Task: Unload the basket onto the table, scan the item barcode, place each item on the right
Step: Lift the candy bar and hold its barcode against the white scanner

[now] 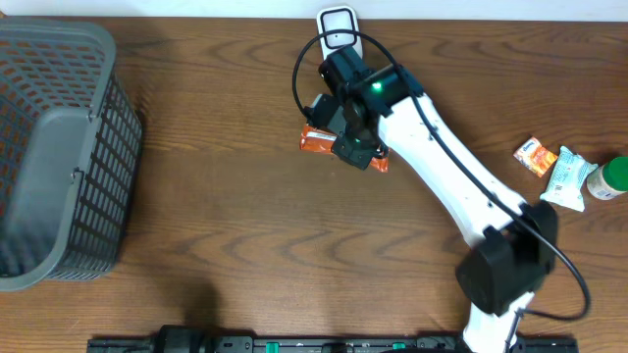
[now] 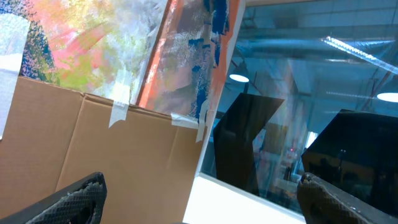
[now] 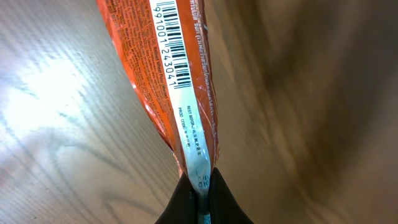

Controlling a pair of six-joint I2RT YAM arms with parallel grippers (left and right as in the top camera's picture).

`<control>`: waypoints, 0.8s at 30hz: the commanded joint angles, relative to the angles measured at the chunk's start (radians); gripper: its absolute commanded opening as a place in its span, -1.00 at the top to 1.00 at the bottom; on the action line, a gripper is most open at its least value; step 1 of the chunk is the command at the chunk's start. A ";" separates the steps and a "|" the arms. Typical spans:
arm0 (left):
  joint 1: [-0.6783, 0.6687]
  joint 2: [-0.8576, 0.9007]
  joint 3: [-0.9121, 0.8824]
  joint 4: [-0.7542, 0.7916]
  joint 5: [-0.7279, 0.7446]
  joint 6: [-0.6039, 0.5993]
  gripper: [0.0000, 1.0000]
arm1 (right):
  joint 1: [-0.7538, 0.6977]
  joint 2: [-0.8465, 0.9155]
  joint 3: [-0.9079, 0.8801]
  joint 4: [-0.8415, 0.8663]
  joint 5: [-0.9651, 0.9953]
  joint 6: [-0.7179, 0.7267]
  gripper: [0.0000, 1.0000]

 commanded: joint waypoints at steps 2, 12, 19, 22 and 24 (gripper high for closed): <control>0.004 -0.005 -0.001 0.004 -0.009 -0.005 -0.96 | 0.050 -0.135 0.022 0.000 0.048 0.002 0.97; 0.004 -0.005 -0.001 0.004 -0.009 -0.006 -0.95 | 0.192 -0.318 0.022 0.063 0.320 -0.001 0.97; 0.004 -0.005 -0.001 0.004 -0.009 -0.005 -0.96 | 0.199 -0.321 0.016 0.125 0.431 -0.002 0.97; 0.004 -0.005 -0.001 0.003 -0.009 -0.005 -0.96 | 0.204 -0.321 0.016 0.134 0.427 -0.011 0.97; 0.004 -0.005 -0.001 0.004 -0.009 -0.005 -0.96 | 0.206 -0.321 0.016 0.135 0.427 -0.013 0.97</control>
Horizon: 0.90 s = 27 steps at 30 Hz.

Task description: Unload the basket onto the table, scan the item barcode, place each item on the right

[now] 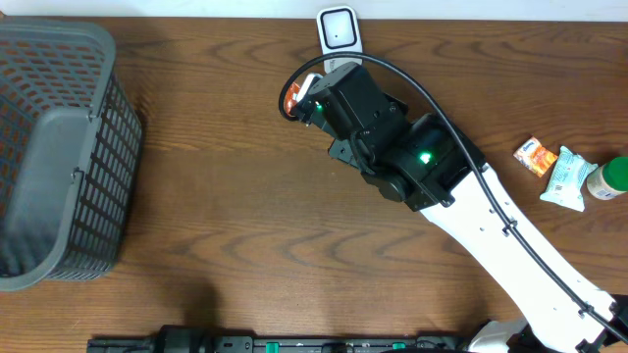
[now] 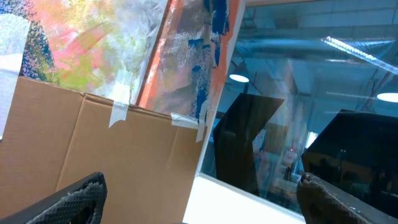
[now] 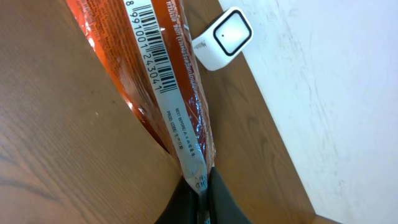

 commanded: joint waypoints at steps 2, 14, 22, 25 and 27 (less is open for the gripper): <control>0.005 -0.005 -0.001 0.004 -0.009 -0.005 -0.96 | 0.010 -0.005 0.015 0.005 0.035 -0.007 0.97; 0.005 -0.005 -0.001 0.004 -0.009 -0.005 -0.96 | -0.122 0.020 -0.182 0.036 -0.356 0.121 0.97; 0.005 -0.005 -0.001 0.004 -0.009 -0.005 -0.96 | -0.106 0.058 -0.670 0.546 -0.123 0.183 0.97; 0.005 -0.005 -0.001 0.004 -0.009 -0.005 -0.96 | -0.100 0.064 -0.769 0.653 -0.033 0.192 0.97; 0.005 -0.005 -0.001 0.004 -0.009 -0.005 -0.96 | -0.098 0.064 -0.829 0.726 0.007 0.208 0.97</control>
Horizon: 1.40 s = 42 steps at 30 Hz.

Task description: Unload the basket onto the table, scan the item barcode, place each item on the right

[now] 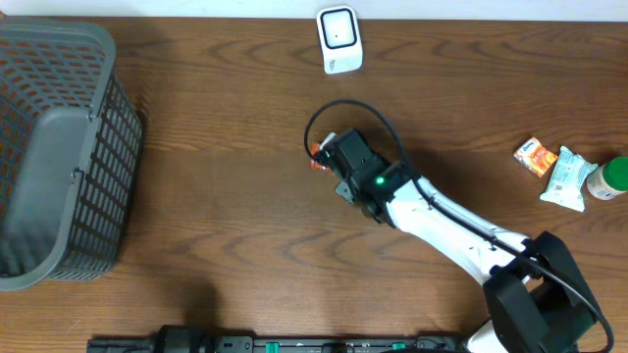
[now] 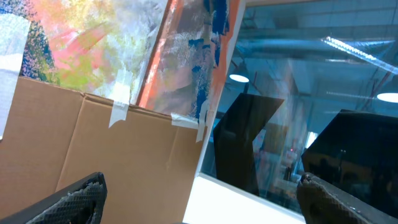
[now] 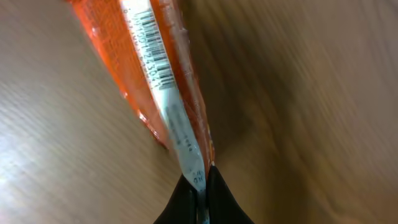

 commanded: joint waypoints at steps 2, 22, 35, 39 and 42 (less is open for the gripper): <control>0.004 -0.005 -0.001 0.003 -0.008 -0.005 -0.96 | 0.009 -0.012 -0.047 0.056 0.109 0.079 0.97; 0.004 -0.005 -0.001 0.003 -0.008 -0.005 -0.96 | -0.336 -0.116 0.181 -0.269 -0.697 -0.076 -0.68; 0.004 -0.005 -0.001 0.003 -0.008 -0.005 -0.96 | -0.568 0.202 0.187 -0.272 -1.132 -0.031 -0.79; 0.004 -0.005 -0.001 0.003 -0.008 -0.005 -0.96 | -0.585 0.284 0.196 -0.304 -1.153 0.007 -0.74; 0.004 -0.005 -0.001 0.003 -0.008 -0.005 -0.96 | -0.599 0.308 0.196 -0.343 -1.175 0.023 -0.75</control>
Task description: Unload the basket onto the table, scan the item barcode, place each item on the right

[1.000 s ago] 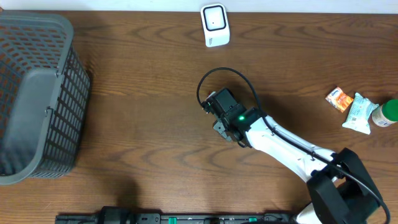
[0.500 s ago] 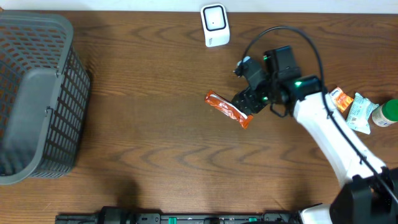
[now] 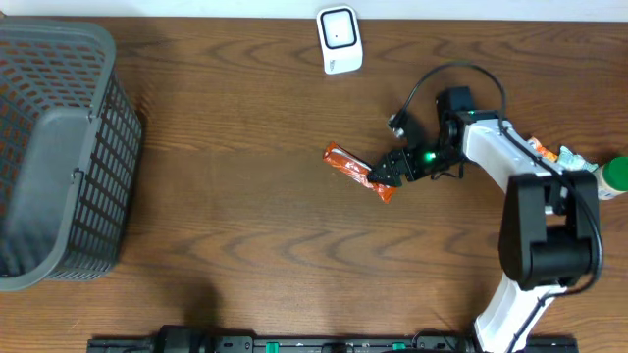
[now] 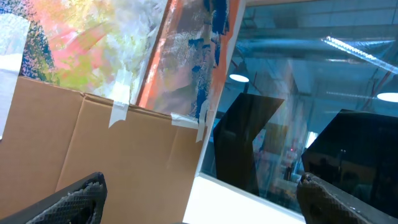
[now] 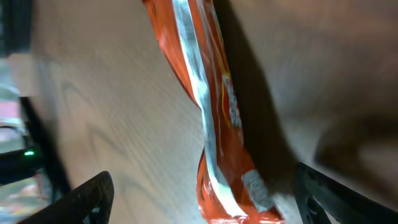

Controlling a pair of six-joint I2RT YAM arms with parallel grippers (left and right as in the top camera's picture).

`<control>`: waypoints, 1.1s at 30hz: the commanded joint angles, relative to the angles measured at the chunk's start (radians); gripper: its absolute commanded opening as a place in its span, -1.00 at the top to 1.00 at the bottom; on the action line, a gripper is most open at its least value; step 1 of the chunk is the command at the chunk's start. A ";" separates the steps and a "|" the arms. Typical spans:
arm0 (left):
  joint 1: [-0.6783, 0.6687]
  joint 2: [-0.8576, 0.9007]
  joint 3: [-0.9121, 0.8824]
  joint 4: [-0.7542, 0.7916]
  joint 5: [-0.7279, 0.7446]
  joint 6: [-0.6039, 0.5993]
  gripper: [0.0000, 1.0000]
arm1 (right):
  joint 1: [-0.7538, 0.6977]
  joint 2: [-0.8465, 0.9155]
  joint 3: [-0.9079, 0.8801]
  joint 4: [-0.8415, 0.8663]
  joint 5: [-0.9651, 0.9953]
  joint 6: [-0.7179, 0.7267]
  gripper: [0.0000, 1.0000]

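The orange snack packet (image 3: 355, 171) lies flat on the wooden table, mid-right. In the right wrist view the packet (image 5: 208, 118) shows its silver seam, and no barcode is visible. My right gripper (image 3: 394, 171) is at the packet's right end, open, with its fingers (image 5: 93, 194) wide on either side of that end (image 5: 202, 182). The white scanner (image 3: 339, 37) stands at the table's far edge. My left gripper (image 4: 200, 185) is open, holds nothing, faces the room and is out of the overhead view.
A grey mesh basket (image 3: 59, 147) stands at the left edge. At the right edge lie a small orange-and-white packet (image 3: 535, 155), a pale green sachet (image 3: 567, 178) and a green-capped bottle (image 3: 614, 177). The right arm's cable loops above the gripper.
My right gripper was shut on the packet's end in mid-table. Now it is open and the packet lies on the table further right. The right arm has swung to the right. The left arm is unchanged.
My right gripper first held the packet by its end just below the scanner, barcode in its wrist view. Then it held the packet close to the scanner. Then it held it over mid-table, away from the scanner. Now the packet lies released.
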 commanded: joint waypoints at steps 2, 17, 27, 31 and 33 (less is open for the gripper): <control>0.004 -0.005 -0.001 0.004 -0.008 -0.005 -0.96 | -0.028 0.022 0.015 -0.035 -0.064 0.090 -0.75; 0.004 -0.005 -0.001 0.004 -0.008 -0.005 -0.95 | -0.073 0.026 -0.091 0.019 0.065 0.619 -0.98; 0.004 -0.005 -0.001 0.004 -0.008 -0.005 -0.96 | -0.064 0.026 -0.413 0.343 0.050 0.946 -0.91; 0.004 -0.005 -0.001 0.004 -0.008 -0.005 -0.96 | -0.064 0.026 -0.521 0.443 0.052 1.012 -0.92; 0.004 -0.005 -0.001 0.004 -0.008 -0.005 -0.96 | -0.064 0.026 -0.559 0.509 0.075 1.053 -0.92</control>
